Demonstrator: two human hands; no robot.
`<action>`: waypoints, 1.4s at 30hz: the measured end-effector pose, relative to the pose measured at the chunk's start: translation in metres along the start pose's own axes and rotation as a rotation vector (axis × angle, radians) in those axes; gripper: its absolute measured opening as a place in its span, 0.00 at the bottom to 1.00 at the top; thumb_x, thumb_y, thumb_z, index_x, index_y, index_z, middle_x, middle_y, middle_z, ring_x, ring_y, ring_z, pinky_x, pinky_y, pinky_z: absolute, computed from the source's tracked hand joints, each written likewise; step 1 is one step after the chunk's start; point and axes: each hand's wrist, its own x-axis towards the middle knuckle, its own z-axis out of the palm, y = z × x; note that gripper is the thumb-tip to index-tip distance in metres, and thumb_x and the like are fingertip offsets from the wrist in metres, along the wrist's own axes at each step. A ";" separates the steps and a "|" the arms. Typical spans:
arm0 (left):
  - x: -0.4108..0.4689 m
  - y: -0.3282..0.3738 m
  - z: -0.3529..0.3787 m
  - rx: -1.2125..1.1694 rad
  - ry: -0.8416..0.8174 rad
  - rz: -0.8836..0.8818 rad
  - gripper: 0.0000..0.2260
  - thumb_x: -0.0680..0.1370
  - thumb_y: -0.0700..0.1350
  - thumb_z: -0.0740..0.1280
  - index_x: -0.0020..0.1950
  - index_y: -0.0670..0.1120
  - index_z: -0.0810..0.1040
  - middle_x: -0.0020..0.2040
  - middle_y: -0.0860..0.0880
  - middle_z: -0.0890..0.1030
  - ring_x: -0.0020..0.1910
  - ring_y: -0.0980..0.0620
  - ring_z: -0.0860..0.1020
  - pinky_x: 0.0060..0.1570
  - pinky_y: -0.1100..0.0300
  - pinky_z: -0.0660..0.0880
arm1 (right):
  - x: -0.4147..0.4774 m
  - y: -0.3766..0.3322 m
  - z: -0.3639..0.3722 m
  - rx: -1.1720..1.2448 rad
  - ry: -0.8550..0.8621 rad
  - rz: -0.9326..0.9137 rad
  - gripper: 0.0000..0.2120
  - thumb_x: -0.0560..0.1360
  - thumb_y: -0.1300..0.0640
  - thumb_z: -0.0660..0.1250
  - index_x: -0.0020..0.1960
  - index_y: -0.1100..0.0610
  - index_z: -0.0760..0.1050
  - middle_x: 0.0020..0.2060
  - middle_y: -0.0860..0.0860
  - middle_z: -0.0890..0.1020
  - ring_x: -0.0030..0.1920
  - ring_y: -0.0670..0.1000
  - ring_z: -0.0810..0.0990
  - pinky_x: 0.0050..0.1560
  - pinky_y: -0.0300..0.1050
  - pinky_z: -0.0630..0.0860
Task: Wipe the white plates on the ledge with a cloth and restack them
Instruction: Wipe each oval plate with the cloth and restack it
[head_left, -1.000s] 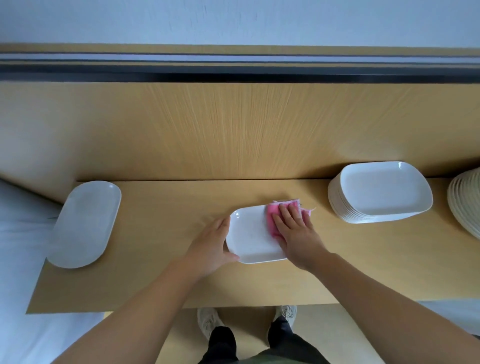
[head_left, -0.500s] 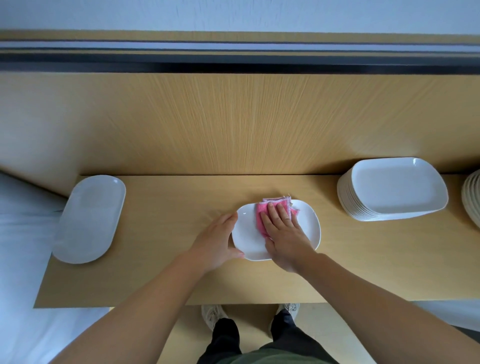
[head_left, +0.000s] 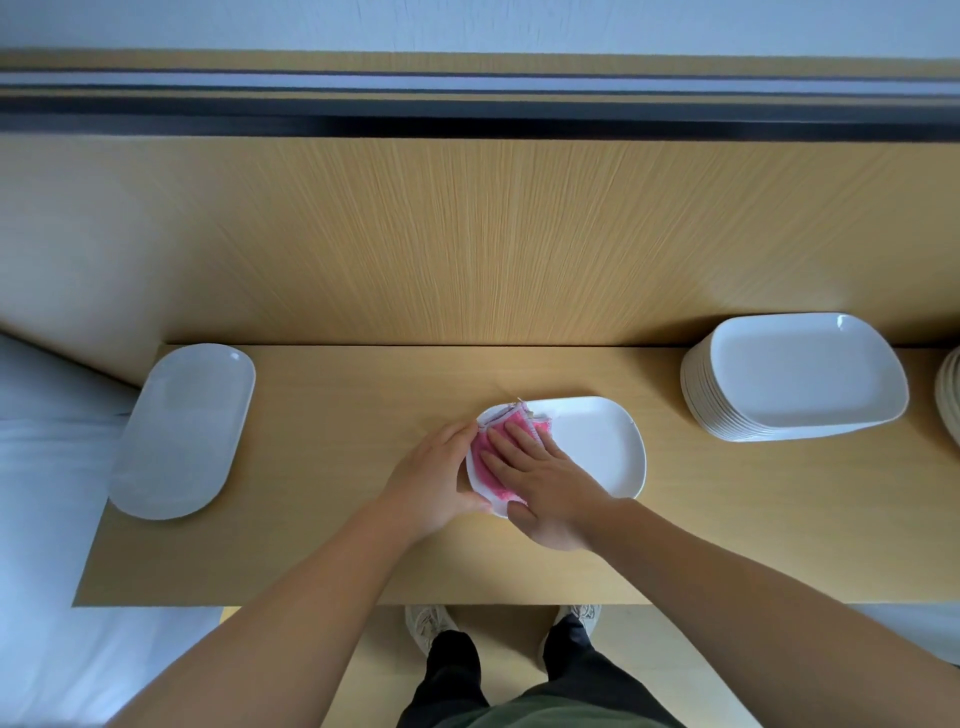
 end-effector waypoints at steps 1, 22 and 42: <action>0.000 0.000 0.000 0.013 -0.006 0.000 0.46 0.68 0.58 0.76 0.78 0.46 0.56 0.77 0.52 0.59 0.75 0.53 0.58 0.71 0.61 0.57 | -0.001 0.000 0.001 -0.003 -0.008 -0.015 0.38 0.70 0.42 0.35 0.79 0.50 0.42 0.79 0.48 0.42 0.77 0.53 0.32 0.76 0.54 0.33; -0.004 0.000 -0.002 0.427 -0.035 0.072 0.36 0.74 0.67 0.61 0.78 0.53 0.57 0.79 0.50 0.54 0.76 0.49 0.55 0.72 0.54 0.52 | -0.044 0.030 0.016 0.146 0.058 -0.120 0.33 0.78 0.37 0.38 0.77 0.50 0.61 0.76 0.44 0.60 0.77 0.45 0.45 0.75 0.40 0.36; -0.005 -0.001 0.000 0.495 0.114 0.270 0.32 0.68 0.62 0.73 0.66 0.44 0.77 0.73 0.46 0.69 0.69 0.43 0.68 0.69 0.50 0.64 | -0.099 0.088 -0.030 -0.086 0.421 -0.082 0.13 0.76 0.62 0.66 0.59 0.53 0.80 0.57 0.45 0.82 0.57 0.51 0.80 0.50 0.48 0.78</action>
